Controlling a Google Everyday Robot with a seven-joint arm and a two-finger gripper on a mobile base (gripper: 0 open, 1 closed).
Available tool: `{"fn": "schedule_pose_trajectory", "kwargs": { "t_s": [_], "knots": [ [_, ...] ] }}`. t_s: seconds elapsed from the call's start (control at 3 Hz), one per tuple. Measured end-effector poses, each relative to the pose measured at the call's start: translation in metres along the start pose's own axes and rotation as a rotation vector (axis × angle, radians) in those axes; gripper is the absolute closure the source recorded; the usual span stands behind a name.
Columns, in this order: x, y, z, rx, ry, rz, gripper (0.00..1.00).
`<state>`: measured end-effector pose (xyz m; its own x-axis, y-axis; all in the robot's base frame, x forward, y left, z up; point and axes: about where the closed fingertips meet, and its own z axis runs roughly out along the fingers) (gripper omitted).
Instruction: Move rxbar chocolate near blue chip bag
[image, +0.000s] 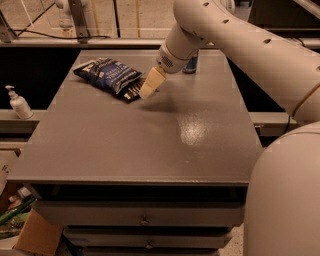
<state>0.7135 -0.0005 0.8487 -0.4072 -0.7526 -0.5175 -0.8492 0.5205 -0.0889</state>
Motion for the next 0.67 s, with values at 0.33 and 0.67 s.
{"fn": "schedule_pose_trajectory", "kwargs": {
  "t_s": [0.33, 0.67],
  "knots": [
    [0.015, -0.003, -0.007, -0.014, -0.014, 0.016, 0.00],
    [0.049, -0.013, -0.018, -0.052, -0.039, 0.051, 0.00]
  ]
}}
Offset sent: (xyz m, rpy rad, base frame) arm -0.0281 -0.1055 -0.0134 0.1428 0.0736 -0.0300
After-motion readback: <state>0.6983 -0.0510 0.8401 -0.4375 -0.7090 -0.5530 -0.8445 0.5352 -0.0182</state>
